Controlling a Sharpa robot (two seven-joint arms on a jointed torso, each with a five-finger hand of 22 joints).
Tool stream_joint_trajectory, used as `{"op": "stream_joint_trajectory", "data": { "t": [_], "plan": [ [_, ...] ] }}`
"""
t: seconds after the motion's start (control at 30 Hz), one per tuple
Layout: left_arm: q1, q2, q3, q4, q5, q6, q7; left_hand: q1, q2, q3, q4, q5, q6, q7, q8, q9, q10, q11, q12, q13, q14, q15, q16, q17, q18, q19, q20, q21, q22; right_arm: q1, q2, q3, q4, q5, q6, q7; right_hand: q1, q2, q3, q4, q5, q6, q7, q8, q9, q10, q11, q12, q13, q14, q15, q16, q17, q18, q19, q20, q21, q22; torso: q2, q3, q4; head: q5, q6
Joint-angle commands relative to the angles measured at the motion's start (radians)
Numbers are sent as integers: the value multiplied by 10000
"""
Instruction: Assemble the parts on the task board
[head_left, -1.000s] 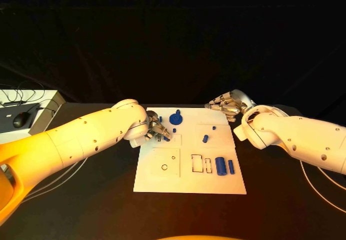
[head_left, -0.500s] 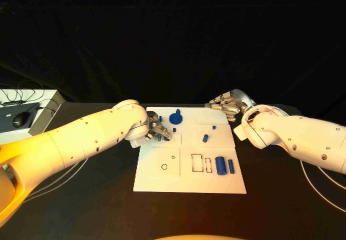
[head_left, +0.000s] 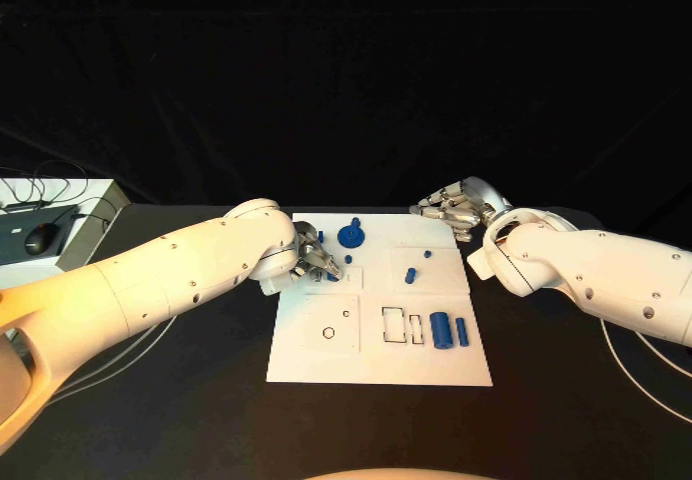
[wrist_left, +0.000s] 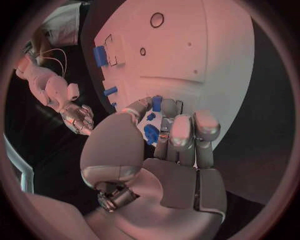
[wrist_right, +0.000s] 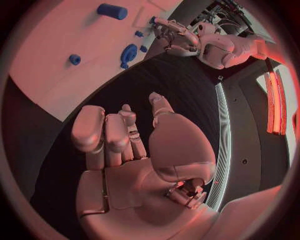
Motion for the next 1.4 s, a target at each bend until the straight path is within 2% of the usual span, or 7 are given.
{"op": "stream_joint_trajectory", "data": {
  "t": [0.03,0.23,0.57,0.8,1.0,1.2,1.4],
  "plan": [
    [-41,40,-22,9,-154,394,-66,197,273,769,-844,38,836,-831,50,556,598,-555,-56,11,-29,-61,1,-13,-50,76,-17,-28,8,4,-6,5,19,-81,42,112,-29,33,-11,-18,56,11,61,-57,8,-23,-12,-41,7,-19,-38,-46,-14,53,495,-53,-55,1285,-1,-3,2,7,-5],
    [-41,74,-23,-23,-247,506,-107,183,278,740,-841,32,847,-830,45,551,604,-554,-60,19,-27,-59,8,-13,-54,79,-18,-37,17,5,-9,5,20,-80,44,113,-29,33,-11,-18,56,11,61,-57,8,-23,-12,-41,7,-19,-38,-46,-14,53,495,-53,-55,1285,1,-2,3,10,-6],
    [-42,207,-28,-129,-266,618,-108,192,908,-339,-767,-119,1071,-897,-23,487,739,-548,-132,20,-15,-24,81,33,-141,137,-11,-37,199,9,-9,5,28,-80,40,112,-29,33,-11,-18,56,11,61,-57,8,-23,-12,-41,7,-19,-38,-46,-14,53,495,-53,-55,1285,7,-5,-4,13,-15],
    [-44,276,-33,-154,-262,634,-92,210,1213,-893,-696,-178,1235,-929,-174,452,865,-555,-251,50,-4,-16,105,68,-187,163,-27,-70,273,11,-9,5,23,-80,39,112,-35,41,-45,-25,70,19,57,-60,9,-18,-15,-50,11,-25,-42,-68,-43,55,493,-56,-78,1280,5,5,0,8,-29],
    [-46,311,-34,-155,-244,642,-84,156,1411,-1054,-519,-224,1276,-946,-190,487,899,-564,-284,87,-2,-20,114,81,-200,191,-26,-65,325,12,2,5,9,-80,42,114,-35,41,-45,-25,70,19,57,-60,9,-18,-15,-50,11,-25,-42,-68,-43,55,493,-56,-78,1280,4,4,0,8,-36],
    [-46,323,-33,-160,-237,649,-78,159,1439,-1095,-487,-226,1293,-948,-193,500,913,-564,-292,99,4,-19,126,94,-206,194,-27,-66,345,12,-1,5,2,-80,45,112,-35,41,-45,-25,70,19,57,-60,9,-18,-15,-50,11,-25,-42,-68,-43,55,493,-56,-78,1280,10,1,0,9,-38],
    [-46,327,-31,-184,-235,583,-69,190,1615,-1516,-300,-249,1315,-957,-228,547,929,-567,-327,141,2,-24,130,91,-219,207,-35,-88,405,12,2,5,-3,-79,50,114,-35,41,-45,-25,70,19,57,-60,9,-18,-15,-50,11,-25,-42,-68,-43,55,493,-56,-78,1280,9,-1,6,1,-33]
  ]
}}
